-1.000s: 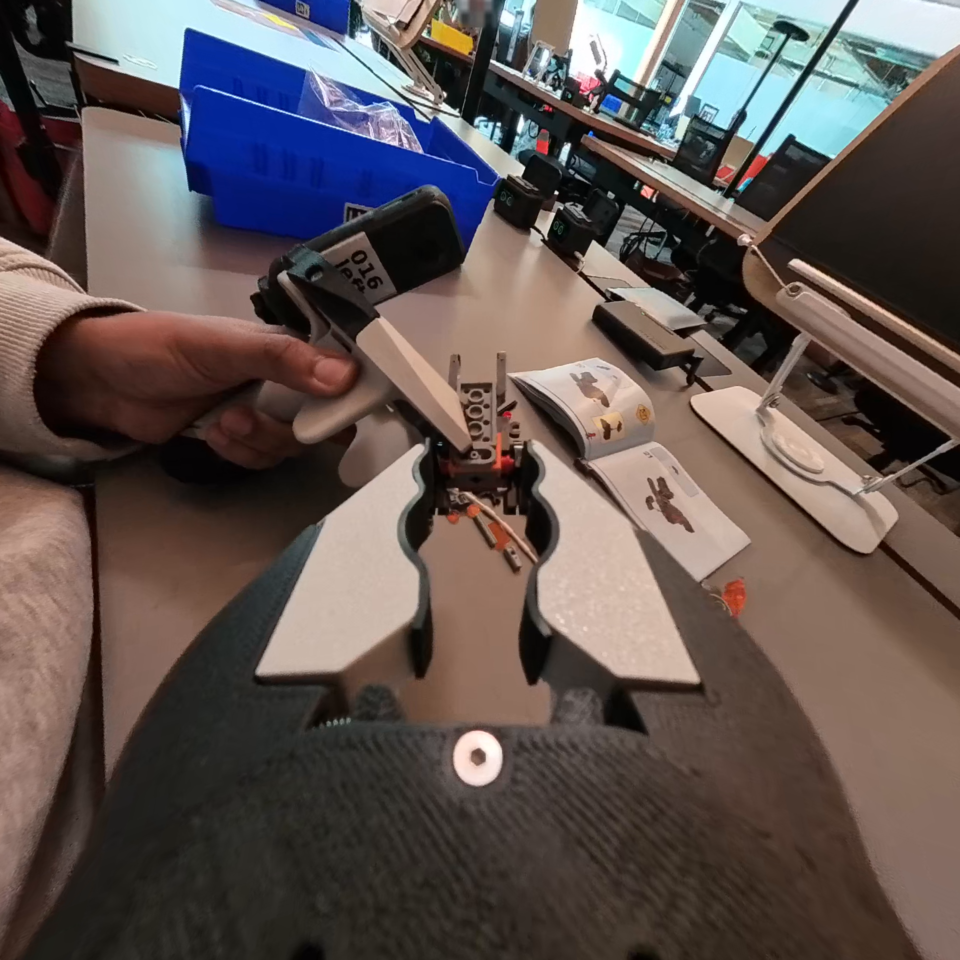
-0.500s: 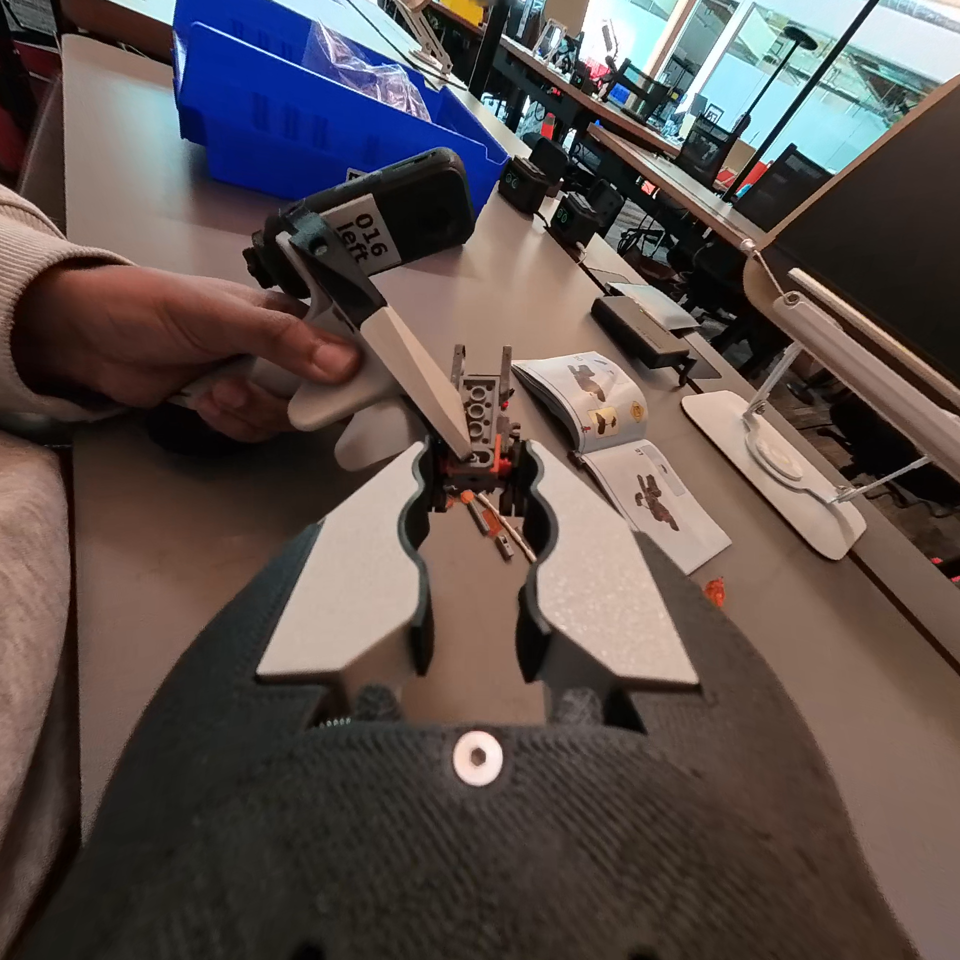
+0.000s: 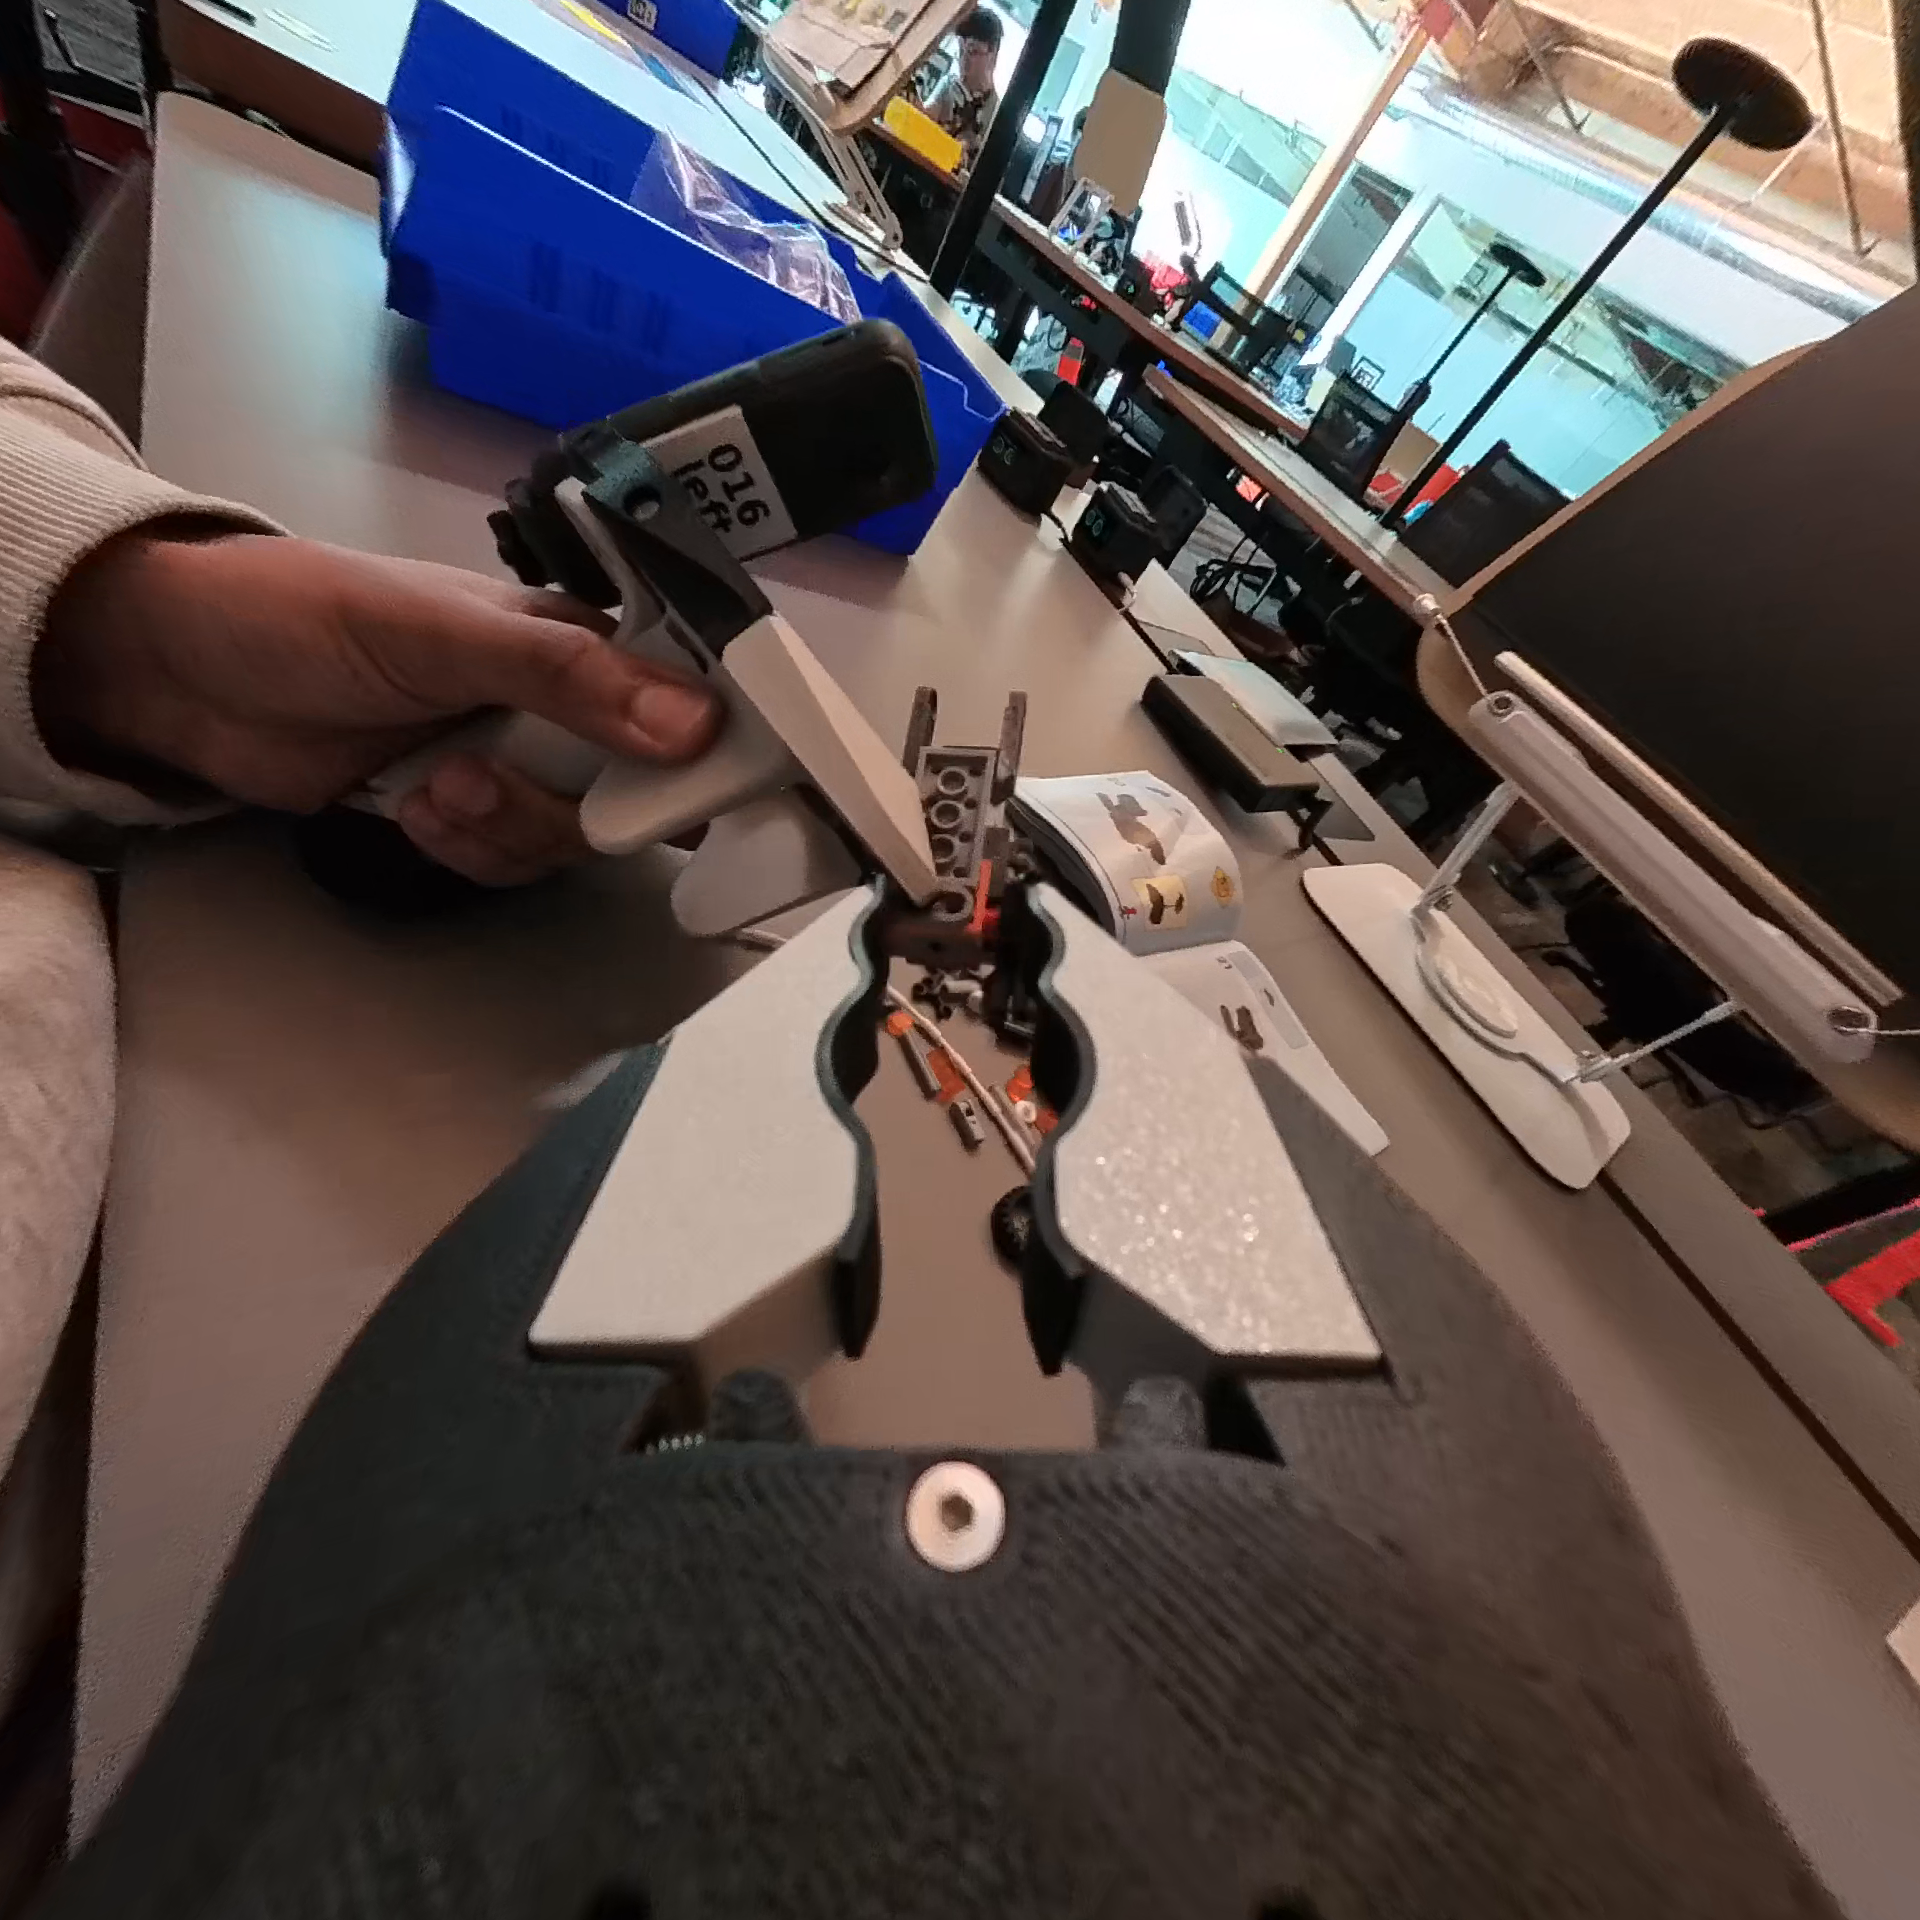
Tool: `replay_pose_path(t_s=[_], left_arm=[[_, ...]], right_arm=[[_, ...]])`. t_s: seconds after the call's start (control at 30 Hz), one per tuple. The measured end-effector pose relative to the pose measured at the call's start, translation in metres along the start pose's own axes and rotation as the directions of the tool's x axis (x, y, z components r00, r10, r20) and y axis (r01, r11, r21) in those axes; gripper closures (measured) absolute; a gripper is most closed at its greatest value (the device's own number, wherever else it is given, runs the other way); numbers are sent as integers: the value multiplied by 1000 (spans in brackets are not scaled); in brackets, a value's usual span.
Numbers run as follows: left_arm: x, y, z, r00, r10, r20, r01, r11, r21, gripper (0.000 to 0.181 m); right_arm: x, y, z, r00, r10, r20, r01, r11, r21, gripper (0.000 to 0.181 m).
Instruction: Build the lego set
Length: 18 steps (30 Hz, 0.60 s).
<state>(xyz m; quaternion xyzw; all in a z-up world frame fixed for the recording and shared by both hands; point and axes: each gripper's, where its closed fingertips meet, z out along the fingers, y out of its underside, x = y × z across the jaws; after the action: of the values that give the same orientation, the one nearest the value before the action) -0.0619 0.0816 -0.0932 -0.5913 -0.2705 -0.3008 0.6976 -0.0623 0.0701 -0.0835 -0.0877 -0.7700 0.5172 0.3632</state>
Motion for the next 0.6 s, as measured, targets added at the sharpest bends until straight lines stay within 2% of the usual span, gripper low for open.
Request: replay_pose_path(t_s=[0.17, 0.3, 0.47, 0.6], left_arm=[[4, 1, 1, 998, 68, 14, -68, 998, -11, 159], [7, -1, 1, 977, 203, 62, -202, 979, -20, 159], [11, -2, 1, 912, 389, 132, -386, 921, -49, 158], [16, -4, 1, 827, 532, 180, -530, 845, -63, 158]], right_arm=[[0, -2, -3, 1000, -6, 6, 6, 1000, 3, 158], [0, -5, -5, 1000, -16, 10, 16, 1000, 8, 157], [-3, -8, -9, 999, -38, 22, 38, 999, 6, 157], [-4, -12, -12, 998, -61, 26, 61, 998, 21, 157]])
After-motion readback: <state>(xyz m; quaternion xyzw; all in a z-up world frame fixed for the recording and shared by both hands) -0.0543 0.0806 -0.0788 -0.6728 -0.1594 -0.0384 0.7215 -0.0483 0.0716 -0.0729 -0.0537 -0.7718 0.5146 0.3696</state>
